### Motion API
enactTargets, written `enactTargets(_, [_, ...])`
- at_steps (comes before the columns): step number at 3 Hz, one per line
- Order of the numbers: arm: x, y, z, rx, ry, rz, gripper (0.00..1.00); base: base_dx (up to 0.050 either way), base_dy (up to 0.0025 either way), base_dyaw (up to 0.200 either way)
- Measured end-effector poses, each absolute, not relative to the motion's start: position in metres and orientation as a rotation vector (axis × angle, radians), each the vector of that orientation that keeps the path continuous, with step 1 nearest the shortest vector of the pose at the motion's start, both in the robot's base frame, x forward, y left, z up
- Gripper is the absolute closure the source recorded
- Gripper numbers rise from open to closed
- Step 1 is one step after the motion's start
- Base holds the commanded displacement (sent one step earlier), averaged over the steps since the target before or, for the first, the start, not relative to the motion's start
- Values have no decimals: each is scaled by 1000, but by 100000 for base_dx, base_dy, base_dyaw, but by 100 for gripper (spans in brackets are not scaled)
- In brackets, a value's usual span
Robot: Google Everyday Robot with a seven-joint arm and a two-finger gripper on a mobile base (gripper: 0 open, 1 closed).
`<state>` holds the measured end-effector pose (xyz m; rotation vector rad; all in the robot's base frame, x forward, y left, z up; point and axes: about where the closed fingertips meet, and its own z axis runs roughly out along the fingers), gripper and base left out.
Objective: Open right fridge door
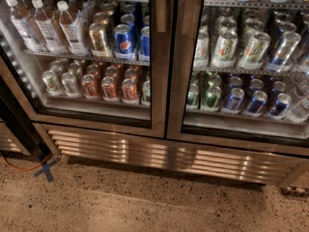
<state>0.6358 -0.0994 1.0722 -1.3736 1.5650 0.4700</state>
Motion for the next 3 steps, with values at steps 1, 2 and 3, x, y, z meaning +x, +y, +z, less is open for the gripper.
enactTargets(1, [636, -98, 1072, -1378, 1562, 475, 100, 0, 0, 0])
enactTargets(2, [634, -100, 1078, -1378, 1541, 475, 100, 0, 0, 0])
enactTargets(3, [636, -100, 1077, -1385, 1535, 477, 100, 0, 0, 0])
